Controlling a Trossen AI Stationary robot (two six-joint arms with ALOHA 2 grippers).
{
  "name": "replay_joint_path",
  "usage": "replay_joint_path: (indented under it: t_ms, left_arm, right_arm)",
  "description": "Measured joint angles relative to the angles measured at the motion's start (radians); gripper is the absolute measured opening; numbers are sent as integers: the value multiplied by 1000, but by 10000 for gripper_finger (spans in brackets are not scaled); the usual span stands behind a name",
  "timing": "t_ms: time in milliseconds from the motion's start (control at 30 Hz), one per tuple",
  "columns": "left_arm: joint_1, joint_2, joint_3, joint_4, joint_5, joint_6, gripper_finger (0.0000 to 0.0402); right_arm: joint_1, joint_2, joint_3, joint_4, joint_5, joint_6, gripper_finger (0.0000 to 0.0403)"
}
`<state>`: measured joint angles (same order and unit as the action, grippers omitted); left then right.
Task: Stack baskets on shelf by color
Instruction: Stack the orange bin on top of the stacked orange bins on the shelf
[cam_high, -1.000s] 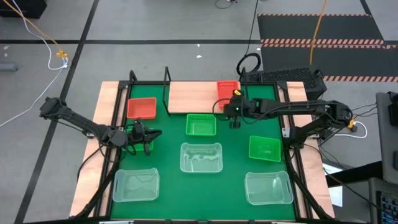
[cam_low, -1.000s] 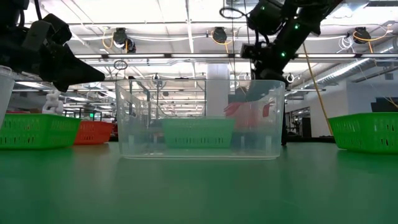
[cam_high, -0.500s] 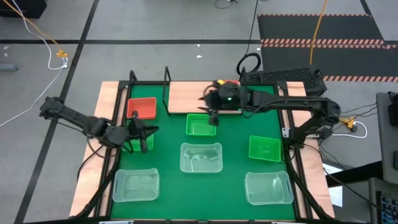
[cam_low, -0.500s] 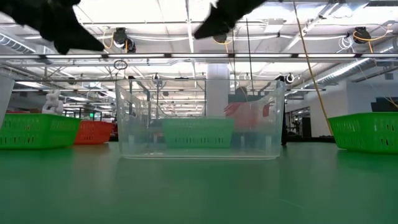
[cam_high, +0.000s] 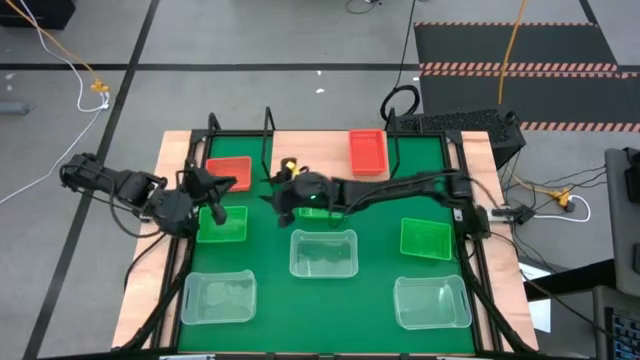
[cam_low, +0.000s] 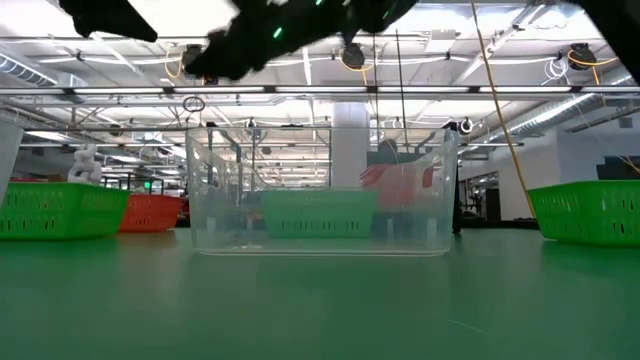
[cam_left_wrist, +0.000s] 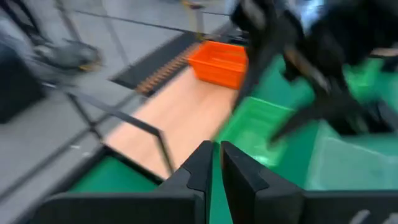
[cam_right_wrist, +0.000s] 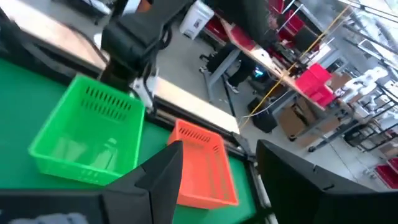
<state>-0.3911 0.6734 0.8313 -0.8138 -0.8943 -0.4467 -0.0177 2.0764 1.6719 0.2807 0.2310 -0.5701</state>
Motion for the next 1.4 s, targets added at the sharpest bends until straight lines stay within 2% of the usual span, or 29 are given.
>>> replay_joint_path:
  t_ms: [133, 267, 467, 667, 800, 1067, 1400]
  left_arm:
    - [17, 8, -28, -1, -86, -3, 37]
    - [54, 7, -39, 0, -95, -8, 37]
    - [102, 7, -39, 0, -94, -5, 37]
    - [140, 7, -39, -1, -93, -1, 37]
    - [169, 7, -39, 0, -93, 8, 37]
    - [219, 7, -39, 1, -92, 22, 37]
    - [263, 7, -40, -2, -85, 33, 37]
  right_arm:
    - [0, 150, 129, 0, 4, 0, 201]
    - [0, 289, 331, -35, 11, -28, 201]
    - [-18, 437, 580, -210, 8, -40, 201]
    - [-63, 455, 600, -259, -2, -1, 201]
    - [-101, 455, 600, -324, -85, 89, 201]
    - [-131, 454, 600, -385, -238, 164, 198]
    - [-92, 453, 600, -352, -256, 122, 192]
